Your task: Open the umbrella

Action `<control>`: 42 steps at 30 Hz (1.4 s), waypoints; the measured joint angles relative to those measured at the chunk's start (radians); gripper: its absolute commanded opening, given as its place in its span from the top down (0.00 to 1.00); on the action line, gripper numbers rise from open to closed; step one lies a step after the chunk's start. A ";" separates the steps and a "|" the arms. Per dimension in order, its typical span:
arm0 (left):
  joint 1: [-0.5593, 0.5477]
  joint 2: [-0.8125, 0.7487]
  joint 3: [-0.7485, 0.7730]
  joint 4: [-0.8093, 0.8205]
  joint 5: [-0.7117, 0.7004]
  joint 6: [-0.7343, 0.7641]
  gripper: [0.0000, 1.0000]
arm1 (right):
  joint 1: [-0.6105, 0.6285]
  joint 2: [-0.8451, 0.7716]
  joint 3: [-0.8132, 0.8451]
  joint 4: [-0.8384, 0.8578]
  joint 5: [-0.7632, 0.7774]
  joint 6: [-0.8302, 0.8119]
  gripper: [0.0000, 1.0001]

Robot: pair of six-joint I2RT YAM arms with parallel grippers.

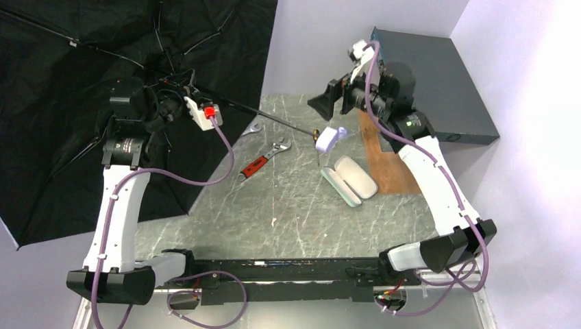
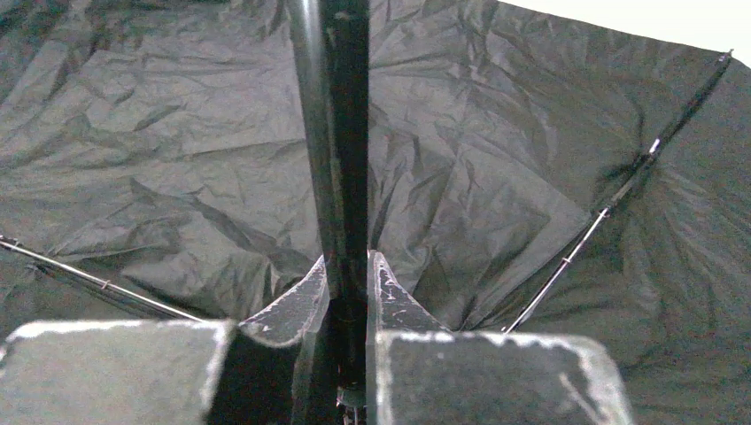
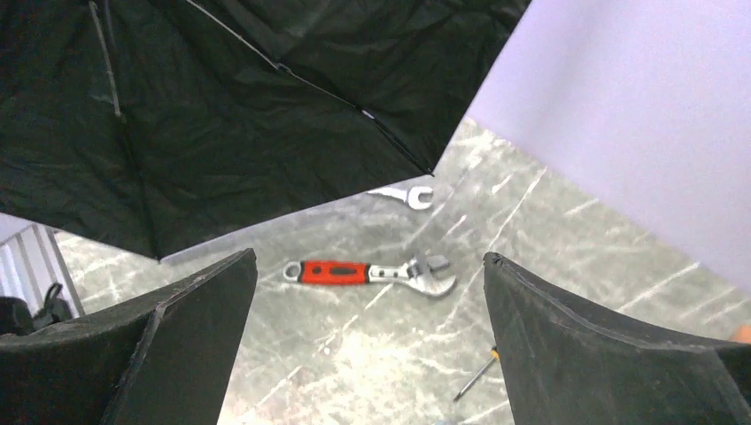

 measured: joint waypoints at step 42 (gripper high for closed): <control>-0.035 0.039 -0.082 -0.012 -0.206 0.660 1.00 | 0.373 0.496 0.660 -1.080 -0.054 -0.363 0.67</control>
